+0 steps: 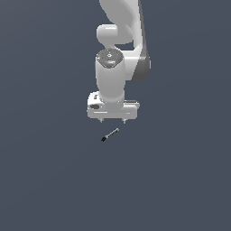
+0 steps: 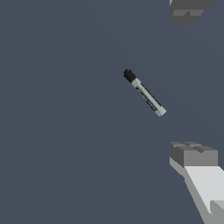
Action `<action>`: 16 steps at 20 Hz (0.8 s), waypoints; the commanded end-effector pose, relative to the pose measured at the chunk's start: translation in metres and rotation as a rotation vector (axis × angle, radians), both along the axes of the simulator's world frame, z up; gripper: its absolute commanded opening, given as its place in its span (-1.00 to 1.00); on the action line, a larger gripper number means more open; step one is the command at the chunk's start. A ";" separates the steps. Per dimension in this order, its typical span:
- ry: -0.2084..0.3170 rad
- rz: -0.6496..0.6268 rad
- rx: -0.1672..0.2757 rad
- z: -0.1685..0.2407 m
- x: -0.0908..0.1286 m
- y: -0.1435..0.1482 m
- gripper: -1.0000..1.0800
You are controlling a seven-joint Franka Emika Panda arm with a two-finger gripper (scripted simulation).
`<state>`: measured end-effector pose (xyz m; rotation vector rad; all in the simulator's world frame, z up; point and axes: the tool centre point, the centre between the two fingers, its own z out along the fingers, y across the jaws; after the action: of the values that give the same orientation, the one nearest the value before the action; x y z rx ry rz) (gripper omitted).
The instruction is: Pick up the object and move it to a goal position.
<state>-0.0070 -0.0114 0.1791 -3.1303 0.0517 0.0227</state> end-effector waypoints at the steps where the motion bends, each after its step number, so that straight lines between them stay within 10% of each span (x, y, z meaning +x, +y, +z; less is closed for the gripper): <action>1: 0.000 0.000 0.000 0.000 0.000 0.000 0.92; 16: -0.020 0.031 0.010 0.006 0.002 -0.001 0.92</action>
<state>-0.0045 -0.0125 0.1859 -3.1206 0.0005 -0.0083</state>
